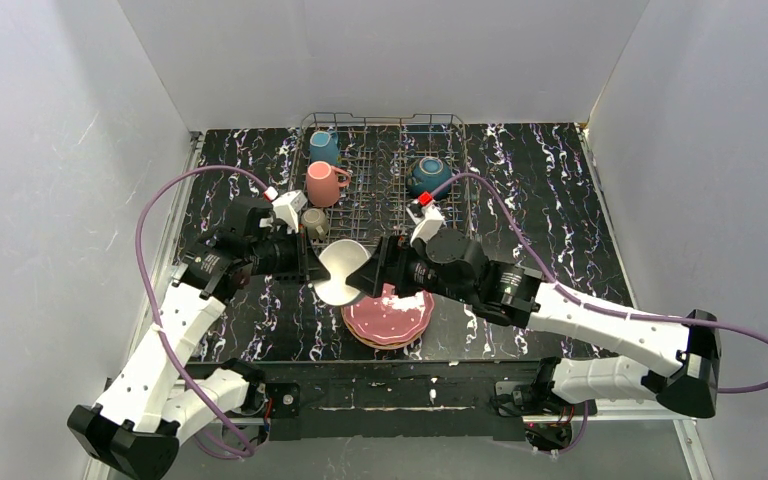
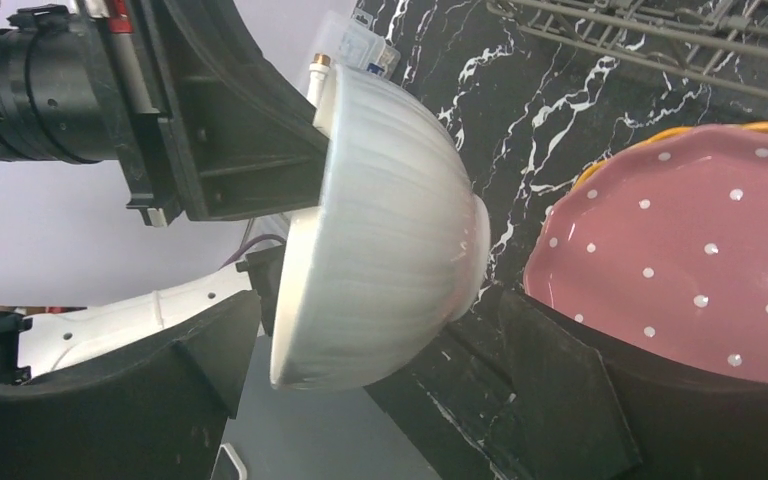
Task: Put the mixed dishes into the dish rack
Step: Pick up the bowl from the corner of the board.
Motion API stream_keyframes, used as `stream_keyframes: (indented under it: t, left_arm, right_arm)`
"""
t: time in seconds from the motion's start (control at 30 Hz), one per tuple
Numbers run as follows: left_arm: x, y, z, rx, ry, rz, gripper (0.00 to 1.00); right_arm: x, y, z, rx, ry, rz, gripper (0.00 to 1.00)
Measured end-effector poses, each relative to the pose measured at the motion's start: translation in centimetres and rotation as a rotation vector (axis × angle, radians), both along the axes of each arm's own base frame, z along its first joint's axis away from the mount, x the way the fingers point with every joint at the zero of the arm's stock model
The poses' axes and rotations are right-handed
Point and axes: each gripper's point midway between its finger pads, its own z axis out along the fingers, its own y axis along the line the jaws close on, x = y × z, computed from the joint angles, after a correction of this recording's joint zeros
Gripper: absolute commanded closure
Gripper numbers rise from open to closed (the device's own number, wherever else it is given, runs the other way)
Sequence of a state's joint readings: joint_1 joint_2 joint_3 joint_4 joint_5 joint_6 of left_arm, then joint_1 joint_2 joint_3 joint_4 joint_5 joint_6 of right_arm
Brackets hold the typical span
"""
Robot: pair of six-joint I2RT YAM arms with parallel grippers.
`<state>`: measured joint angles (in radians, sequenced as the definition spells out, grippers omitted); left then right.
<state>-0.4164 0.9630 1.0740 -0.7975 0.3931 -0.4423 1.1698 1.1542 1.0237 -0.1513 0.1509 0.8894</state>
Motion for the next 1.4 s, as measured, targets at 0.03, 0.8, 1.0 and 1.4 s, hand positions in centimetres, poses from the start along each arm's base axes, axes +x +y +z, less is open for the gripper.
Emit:
stream_keyframes:
  t: [0.03, 0.8, 1.0, 1.4]
  left_arm:
    - [0.0, -0.1, 0.1, -0.009, 0.0, -0.001, 1.0]
    - [0.0, -1.3, 1.1, -0.176, 0.049, -0.012, 1.0]
    - [0.0, -1.6, 1.2, -0.204, 0.056, -0.015, 1.0]
    - [0.0, -1.9, 1.3, -0.235, 0.071, -0.013, 1.0]
  right_arm:
    - [0.1, -0.1, 0.0, 0.007, 0.005, -0.006, 0.02]
    - [-0.2, -0.1, 1.5, 0.25, 0.084, -0.055, 0.06]
    - [-0.3, -0.4, 1.5, 0.289, 0.099, -0.065, 0.07]
    - [0.0, -0.8, 2.5, 0.382, 0.106, -0.095, 0.07]
